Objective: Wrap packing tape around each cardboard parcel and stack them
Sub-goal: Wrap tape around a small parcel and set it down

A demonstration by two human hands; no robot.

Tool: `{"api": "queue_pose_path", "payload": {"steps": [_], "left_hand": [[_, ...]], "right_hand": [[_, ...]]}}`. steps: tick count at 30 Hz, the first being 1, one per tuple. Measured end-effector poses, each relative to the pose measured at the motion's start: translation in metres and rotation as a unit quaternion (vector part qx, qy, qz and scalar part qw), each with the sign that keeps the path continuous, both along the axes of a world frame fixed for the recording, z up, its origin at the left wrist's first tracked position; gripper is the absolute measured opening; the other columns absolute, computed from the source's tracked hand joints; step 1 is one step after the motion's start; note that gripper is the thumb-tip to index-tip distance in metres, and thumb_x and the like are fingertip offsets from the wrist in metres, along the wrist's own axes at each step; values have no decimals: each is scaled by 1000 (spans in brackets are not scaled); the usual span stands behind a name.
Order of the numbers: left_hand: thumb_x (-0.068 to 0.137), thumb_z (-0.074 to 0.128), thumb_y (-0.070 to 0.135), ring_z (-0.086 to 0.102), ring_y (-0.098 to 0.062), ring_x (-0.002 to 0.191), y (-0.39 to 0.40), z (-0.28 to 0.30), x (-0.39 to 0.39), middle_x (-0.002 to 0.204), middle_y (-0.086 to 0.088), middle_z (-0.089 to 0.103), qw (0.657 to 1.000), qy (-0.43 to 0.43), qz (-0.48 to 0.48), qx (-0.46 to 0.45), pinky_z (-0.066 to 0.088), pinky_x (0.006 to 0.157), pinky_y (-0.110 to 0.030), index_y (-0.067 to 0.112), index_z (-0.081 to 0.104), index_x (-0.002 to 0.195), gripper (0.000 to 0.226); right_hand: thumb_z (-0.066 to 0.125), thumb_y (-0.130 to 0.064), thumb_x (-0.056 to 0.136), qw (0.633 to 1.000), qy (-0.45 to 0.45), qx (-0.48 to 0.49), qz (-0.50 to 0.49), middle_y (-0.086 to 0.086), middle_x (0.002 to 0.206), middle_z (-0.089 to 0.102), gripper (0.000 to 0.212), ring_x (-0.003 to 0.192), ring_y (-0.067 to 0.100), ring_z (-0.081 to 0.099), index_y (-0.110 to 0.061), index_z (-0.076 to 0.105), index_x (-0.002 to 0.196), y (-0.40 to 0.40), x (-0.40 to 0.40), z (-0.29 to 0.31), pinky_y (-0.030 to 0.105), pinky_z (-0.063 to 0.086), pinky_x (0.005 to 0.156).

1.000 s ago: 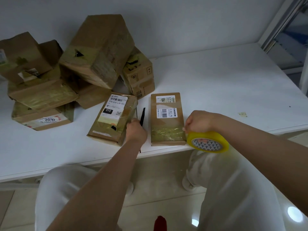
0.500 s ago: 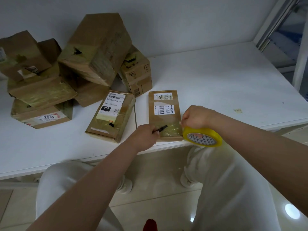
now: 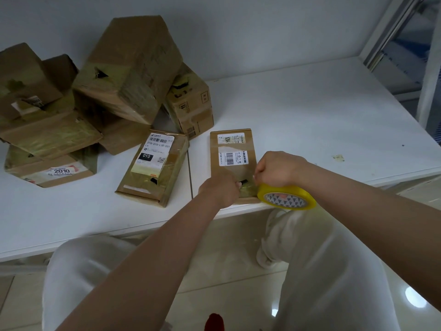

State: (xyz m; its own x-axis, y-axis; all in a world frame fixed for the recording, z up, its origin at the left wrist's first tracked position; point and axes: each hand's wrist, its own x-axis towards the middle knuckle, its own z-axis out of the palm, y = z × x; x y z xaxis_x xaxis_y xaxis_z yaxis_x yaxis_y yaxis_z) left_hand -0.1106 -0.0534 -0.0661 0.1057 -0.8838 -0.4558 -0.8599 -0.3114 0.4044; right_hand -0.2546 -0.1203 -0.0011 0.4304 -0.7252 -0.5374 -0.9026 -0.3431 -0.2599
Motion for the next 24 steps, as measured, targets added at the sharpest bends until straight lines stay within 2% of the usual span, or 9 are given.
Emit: {"api": "queue_pose_path", "payload": {"steps": [3,6,9,16,19,22,24], "left_hand": [[103,37,30,55,-17,82,5,0,-1,100,-2,61,1000,-21,-14,-18,41,70,-29,16,60,110,28],[104,32,32,55,-21,87,8,1,-2,106,-5,61,998,-43,-30,-23,44,76,-33,16,58,119,33],[105,29,33,56,-25,90,10,2,-3,104,-8,62,998,-53,-35,-22,45,79,-35,15,57,114,34],[105,27,34,57,-28,98,13,5,-6,108,-9,61,997,-71,-28,-14,41,77,-34,14,54,115,35],[106,28,34,56,-28,98,13,8,-5,101,-6,58,998,-53,-33,-9,40,78,-34,15,54,112,33],[106,29,32,50,-23,88,15,10,4,89,-2,52,999,33,-22,5,35,72,-31,16,50,94,29],[105,30,31,48,-20,84,16,12,10,85,-1,51,997,78,-19,20,34,70,-31,15,50,88,31]], "right_hand": [[59,-36,89,1000,-13,16,-9,-8,109,67,12,105,19,58,-33,71,88,-1,-4,1,39,49,94],[64,-31,87,998,-35,39,-44,-2,104,68,16,101,20,60,-22,75,93,-1,-11,3,38,52,92],[68,-29,85,993,-52,68,-75,4,106,68,21,97,21,62,-17,76,101,3,-18,6,33,53,85],[70,-30,84,984,-73,95,-132,6,108,68,20,96,22,63,-17,78,98,7,-27,-2,29,52,76],[70,-30,84,984,-71,94,-133,6,108,68,19,94,21,62,-18,78,97,6,-27,-5,27,51,68],[73,-30,83,983,-76,89,-141,8,108,68,23,98,24,63,-15,77,101,4,-26,-6,34,54,85],[71,-30,86,985,-69,84,-132,10,110,68,26,100,25,63,-12,75,105,3,-25,-4,37,54,91]]}}
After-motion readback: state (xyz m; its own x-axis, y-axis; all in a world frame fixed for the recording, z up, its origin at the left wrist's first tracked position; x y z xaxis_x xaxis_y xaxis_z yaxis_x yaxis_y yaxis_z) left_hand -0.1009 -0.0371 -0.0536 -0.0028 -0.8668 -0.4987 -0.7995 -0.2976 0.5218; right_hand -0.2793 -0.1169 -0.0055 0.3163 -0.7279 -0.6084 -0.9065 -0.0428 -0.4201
